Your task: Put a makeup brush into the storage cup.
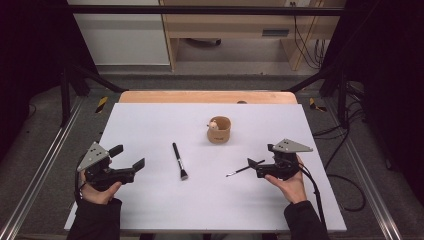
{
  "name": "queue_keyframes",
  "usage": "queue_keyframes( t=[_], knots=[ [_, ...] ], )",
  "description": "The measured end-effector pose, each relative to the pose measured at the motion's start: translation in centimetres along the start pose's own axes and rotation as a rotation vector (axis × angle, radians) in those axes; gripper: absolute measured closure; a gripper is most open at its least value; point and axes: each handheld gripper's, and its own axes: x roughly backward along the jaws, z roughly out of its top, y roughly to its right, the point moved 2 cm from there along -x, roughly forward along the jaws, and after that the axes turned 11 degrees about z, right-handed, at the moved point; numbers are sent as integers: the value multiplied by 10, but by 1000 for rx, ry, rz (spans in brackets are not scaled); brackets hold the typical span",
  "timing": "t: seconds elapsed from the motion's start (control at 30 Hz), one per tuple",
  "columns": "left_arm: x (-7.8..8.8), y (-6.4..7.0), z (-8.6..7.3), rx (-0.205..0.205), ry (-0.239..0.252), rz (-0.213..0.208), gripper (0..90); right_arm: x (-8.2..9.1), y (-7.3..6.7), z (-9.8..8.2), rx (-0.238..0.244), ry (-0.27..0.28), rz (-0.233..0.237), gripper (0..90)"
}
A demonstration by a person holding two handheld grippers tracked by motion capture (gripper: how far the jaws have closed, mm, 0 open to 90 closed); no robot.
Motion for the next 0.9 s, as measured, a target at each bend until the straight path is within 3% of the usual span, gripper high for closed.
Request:
queue_keyframes(
  t=[0.9],
  knots=[
    [1,0,0,0,4,1,66,-48,0,-24,32,-189,42,116]
  ],
)
